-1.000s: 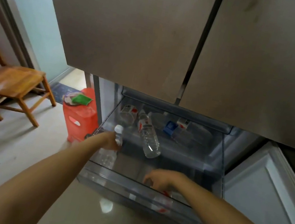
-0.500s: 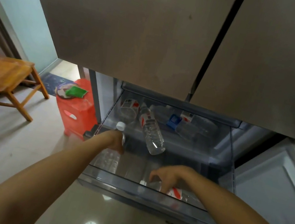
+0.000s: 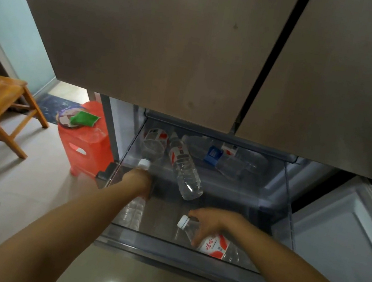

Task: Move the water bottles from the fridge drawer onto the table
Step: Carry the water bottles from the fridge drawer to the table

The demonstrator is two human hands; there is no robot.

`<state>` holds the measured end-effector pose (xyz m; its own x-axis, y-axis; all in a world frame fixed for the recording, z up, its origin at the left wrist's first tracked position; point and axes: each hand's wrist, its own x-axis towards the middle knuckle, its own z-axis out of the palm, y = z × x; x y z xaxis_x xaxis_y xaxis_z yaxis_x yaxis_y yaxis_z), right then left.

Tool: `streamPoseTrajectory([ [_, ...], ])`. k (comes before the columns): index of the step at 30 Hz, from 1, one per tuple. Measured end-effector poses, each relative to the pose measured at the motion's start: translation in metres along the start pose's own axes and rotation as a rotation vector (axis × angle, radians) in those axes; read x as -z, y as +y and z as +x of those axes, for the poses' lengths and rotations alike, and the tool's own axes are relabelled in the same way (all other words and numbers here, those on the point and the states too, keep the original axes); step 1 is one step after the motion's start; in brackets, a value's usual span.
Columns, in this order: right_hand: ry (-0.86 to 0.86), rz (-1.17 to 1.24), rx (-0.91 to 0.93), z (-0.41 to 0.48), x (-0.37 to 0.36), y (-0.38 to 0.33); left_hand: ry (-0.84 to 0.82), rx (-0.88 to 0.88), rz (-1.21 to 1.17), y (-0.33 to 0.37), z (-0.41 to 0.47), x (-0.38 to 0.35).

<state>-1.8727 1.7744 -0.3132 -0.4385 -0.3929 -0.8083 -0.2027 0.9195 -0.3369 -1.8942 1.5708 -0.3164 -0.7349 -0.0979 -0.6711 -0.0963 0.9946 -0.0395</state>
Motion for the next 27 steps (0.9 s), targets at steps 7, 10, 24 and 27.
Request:
streamPoseTrajectory([
  [7, 0.013, -0.029, -0.025, 0.008, -0.008, 0.003, 0.185, 0.092, -0.048, 0.003, 0.011, -0.02],
  [10, 0.025, -0.053, -0.021, 0.007, -0.009, 0.001, 0.214, 0.074, -0.105, 0.0, 0.012, -0.026],
  [24, 0.418, 0.174, 0.081, -0.043, 0.007, 0.032, 0.188, -0.193, -0.127, 0.013, -0.002, -0.024],
  [27, 0.567, 0.261, 0.087, -0.059, 0.008, 0.042, 0.265, -0.258, -0.079, 0.021, -0.008, -0.023],
])
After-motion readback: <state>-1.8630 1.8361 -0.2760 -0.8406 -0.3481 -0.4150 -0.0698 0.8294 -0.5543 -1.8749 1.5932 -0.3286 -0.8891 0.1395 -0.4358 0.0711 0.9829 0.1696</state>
